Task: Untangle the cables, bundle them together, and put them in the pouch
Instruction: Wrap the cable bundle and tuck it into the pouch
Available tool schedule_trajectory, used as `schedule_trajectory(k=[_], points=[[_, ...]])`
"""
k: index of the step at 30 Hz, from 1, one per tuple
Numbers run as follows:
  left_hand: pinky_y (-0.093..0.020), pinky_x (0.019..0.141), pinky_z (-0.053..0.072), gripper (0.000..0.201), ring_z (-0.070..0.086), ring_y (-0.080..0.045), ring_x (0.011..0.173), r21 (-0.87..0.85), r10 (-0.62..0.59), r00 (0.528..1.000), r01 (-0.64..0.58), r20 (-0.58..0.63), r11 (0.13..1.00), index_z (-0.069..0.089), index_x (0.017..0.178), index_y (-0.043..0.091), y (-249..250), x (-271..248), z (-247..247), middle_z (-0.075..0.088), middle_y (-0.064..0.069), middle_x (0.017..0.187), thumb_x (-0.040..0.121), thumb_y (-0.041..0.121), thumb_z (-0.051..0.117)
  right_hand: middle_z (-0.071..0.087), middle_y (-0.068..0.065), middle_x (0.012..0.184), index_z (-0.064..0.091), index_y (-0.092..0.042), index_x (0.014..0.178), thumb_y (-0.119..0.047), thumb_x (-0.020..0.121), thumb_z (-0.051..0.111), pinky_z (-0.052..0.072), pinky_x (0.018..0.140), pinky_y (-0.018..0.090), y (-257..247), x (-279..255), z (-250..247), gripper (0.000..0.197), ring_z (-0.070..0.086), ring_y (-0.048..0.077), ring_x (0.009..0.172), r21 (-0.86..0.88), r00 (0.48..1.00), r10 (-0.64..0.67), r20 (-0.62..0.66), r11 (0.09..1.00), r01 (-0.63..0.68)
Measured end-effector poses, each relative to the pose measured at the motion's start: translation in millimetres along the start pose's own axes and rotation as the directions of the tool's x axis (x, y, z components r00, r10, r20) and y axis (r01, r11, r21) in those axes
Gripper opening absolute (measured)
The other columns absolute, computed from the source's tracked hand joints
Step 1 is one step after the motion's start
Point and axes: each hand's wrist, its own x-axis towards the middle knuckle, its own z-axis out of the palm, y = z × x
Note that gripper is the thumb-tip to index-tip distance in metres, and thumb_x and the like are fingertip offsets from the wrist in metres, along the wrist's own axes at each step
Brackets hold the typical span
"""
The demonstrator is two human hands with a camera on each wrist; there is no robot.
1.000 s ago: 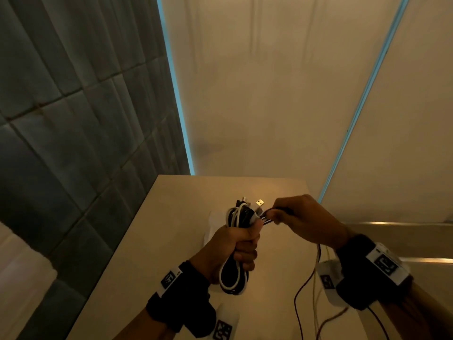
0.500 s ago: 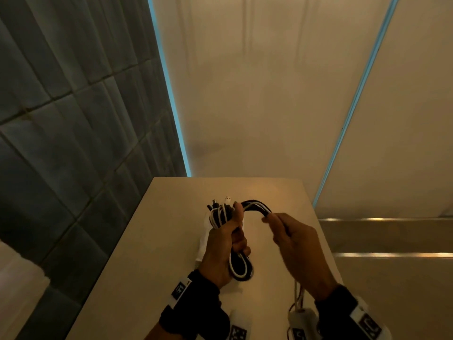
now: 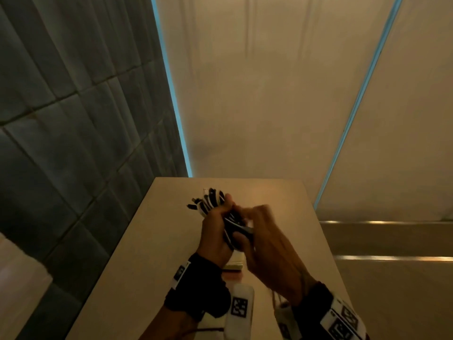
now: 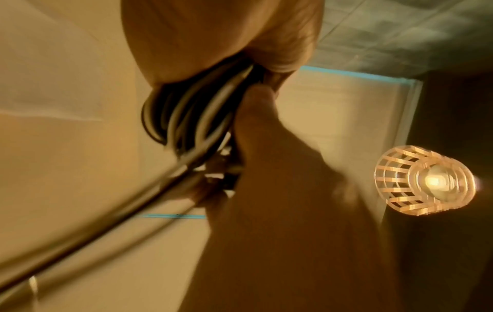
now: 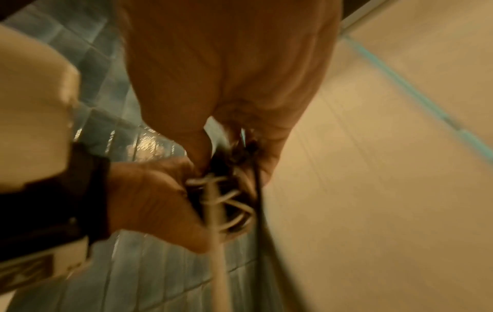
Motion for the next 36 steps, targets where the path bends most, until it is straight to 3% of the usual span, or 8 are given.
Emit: schedule_trajectory(k=[5,11,15,20,22,27,31,36], points=[[-0.021,0.044,0.035,0.035,0.035,-0.008,0.039,-0.058,0.107,0.994,-0.108,-0.028,0.992,0.047,0.061,0.018,12,5,10,0.037,0.006,0.046,0.094,0.025,0.057,0.064,-0.006,0.119,0.043,-0.025,0.130,-0.052,0.094,0.042,0.048,0.070,0.012,7,1,10,0.045,0.061,-0.005,0.081,0.375,0.965,0.237,0.112,0.889,-0.262],[-0.022,0.045,0.029,0.032,0.030,-0.006,0.037,-0.091,0.189,0.982,-0.191,-0.026,0.977,0.051,0.062,0.022,33,13,14,0.032,0.009,0.045,0.093,0.016,0.054,0.060,-0.004,0.061,0.055,-0.030,0.123,-0.045,0.096,0.036,0.044,0.054,0.023,17,-30,34,0.036,0.052,0.006,0.053,0.570,0.974,0.189,0.129,0.789,-0.229],[-0.023,0.052,0.031,0.028,0.033,-0.007,0.042,-0.117,0.228,0.974,-0.226,0.002,0.967,0.050,0.067,0.021,47,14,6,0.034,0.008,0.048,0.095,0.023,0.055,0.061,0.000,0.063,0.067,-0.027,0.113,-0.054,0.091,0.044,0.041,0.054,0.021,38,-53,27,0.042,0.048,0.011,0.056,0.612,0.874,0.191,0.447,0.648,-0.454],[-0.034,0.073,0.047,0.019,0.058,-0.017,0.070,0.080,0.262,0.964,-0.265,0.051,0.961,0.060,0.076,0.017,27,11,2,0.062,0.000,0.066,0.094,0.021,0.057,0.055,0.023,0.073,0.061,-0.013,0.120,-0.064,0.095,0.031,0.031,0.044,0.026,35,-15,9,0.064,0.039,0.018,0.050,0.811,0.875,0.205,0.439,0.329,-0.484],[-0.039,0.081,0.049,0.012,0.063,-0.020,0.082,0.111,0.222,0.975,-0.221,0.001,0.969,0.063,0.084,0.016,25,11,3,0.069,-0.001,0.076,0.093,0.022,0.059,0.034,0.015,0.063,0.063,-0.002,0.103,-0.058,0.097,0.030,0.016,0.045,0.027,27,-9,16,0.065,0.023,0.014,0.049,0.811,0.902,0.244,0.356,0.399,-0.428],[-0.031,0.062,0.043,0.026,0.047,-0.010,0.048,-0.055,0.080,0.997,-0.081,-0.012,0.995,0.052,0.070,0.017,28,10,4,0.046,0.004,0.055,0.095,0.025,0.056,0.029,0.003,0.054,0.064,-0.006,0.076,-0.048,0.094,0.045,0.018,0.043,0.023,22,-26,38,0.049,0.020,0.012,0.046,0.841,0.921,0.182,0.344,0.377,-0.389],[-0.023,0.050,0.038,0.032,0.038,-0.005,0.038,-0.093,0.046,0.999,-0.044,0.009,0.995,0.049,0.063,0.019,41,4,1,0.036,0.009,0.046,0.093,0.026,0.057,0.030,0.002,0.055,0.056,-0.015,0.069,-0.050,0.088,0.055,0.013,0.047,0.030,50,-41,41,0.041,0.020,0.014,0.047,0.773,0.836,0.112,0.538,0.330,-0.542],[-0.020,0.043,0.038,0.018,0.036,-0.006,0.034,0.053,-0.133,0.973,0.125,0.191,0.991,0.053,0.069,0.014,46,-12,-7,0.034,0.008,0.043,0.084,0.022,0.059,0.039,-0.005,0.057,0.056,-0.024,0.065,-0.056,0.080,0.064,0.023,0.044,0.022,98,-45,17,0.037,0.027,0.010,0.048,0.549,0.726,0.184,0.663,0.540,-0.639]])
